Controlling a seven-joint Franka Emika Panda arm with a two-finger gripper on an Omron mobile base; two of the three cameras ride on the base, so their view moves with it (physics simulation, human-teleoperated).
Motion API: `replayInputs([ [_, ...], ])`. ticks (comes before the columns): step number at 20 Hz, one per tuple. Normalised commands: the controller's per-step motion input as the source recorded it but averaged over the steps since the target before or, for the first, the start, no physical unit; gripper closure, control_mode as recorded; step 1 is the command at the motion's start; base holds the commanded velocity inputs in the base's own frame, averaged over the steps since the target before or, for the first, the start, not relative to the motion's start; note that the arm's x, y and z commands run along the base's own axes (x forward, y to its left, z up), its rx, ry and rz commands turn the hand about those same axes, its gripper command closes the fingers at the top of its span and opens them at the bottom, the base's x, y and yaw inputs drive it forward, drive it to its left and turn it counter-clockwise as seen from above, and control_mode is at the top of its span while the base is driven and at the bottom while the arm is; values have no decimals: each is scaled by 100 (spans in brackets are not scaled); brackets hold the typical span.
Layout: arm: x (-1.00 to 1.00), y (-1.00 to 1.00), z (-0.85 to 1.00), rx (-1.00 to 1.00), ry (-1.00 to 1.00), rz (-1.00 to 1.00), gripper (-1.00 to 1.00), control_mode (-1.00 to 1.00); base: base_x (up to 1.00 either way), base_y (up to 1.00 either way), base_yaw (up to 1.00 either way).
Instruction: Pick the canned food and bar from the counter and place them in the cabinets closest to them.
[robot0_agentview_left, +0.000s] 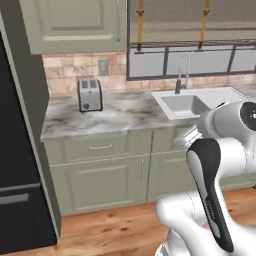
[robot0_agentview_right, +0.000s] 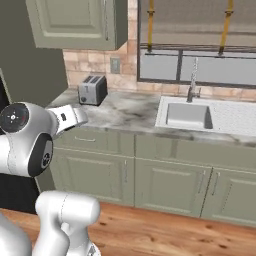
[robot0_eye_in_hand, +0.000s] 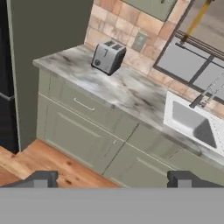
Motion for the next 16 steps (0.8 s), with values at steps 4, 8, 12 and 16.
replayInputs([
  [4,0,0,0,0,0,0,-100,100,-24,94,0],
  [8,0,0,0,0,0,0,-100,100,-24,94,0],
  [12,0,0,0,0,0,0,-100,100,-24,95,0],
  [16,0,0,0,0,0,0,-100,100,-24,97,0],
])
